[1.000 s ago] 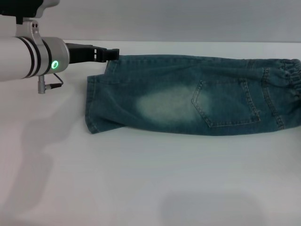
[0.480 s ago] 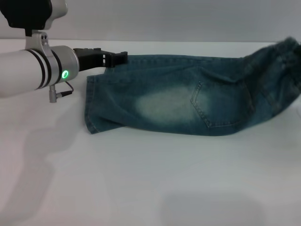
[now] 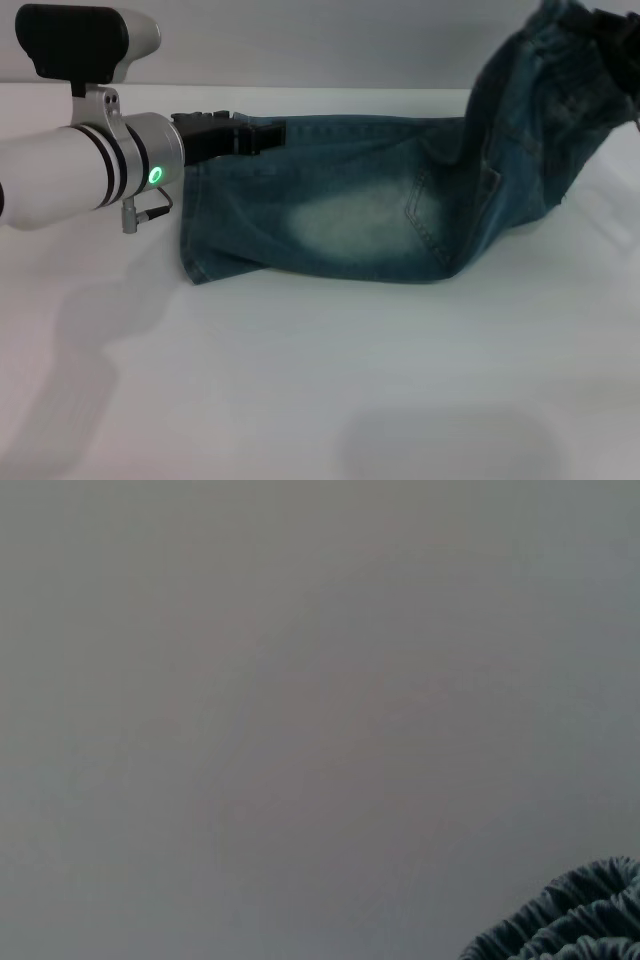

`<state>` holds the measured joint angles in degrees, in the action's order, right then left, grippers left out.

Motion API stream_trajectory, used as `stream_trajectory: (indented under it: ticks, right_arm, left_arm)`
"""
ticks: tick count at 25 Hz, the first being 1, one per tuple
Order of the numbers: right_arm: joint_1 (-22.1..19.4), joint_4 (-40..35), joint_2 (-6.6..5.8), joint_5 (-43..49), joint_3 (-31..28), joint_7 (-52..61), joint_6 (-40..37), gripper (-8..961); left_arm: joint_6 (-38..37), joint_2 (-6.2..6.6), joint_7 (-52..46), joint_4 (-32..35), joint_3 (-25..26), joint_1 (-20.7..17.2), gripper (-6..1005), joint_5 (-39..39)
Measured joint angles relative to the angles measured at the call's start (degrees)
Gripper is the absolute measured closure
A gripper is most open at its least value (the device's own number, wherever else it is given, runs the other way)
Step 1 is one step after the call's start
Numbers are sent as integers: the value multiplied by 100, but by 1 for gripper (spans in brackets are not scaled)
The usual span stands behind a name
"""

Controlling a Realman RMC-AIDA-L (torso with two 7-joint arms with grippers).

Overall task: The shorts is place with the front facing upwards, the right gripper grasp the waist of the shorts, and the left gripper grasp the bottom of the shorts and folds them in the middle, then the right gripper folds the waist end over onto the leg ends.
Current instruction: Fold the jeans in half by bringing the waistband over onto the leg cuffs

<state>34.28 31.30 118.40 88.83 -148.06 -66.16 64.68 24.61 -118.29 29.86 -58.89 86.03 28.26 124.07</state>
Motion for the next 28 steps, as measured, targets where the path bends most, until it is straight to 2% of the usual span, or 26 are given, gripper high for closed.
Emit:
stream_trajectory:
  ticks: [4,12,28]
  right_arm:
    - [188,-59,7,-228,330,74,-20,863]
    - [485,-43,7,-1010,1622,266,-178,864]
    - [1019,116,21,-1659,3234,578,-804,865]
  left_arm:
    - [-99,0,1,-4,-107,-59,185,-84]
    - [-315,-8,2,27,-422,-109,185,-242]
    - [-337,-10,2,80,-579,-128,184,-377]
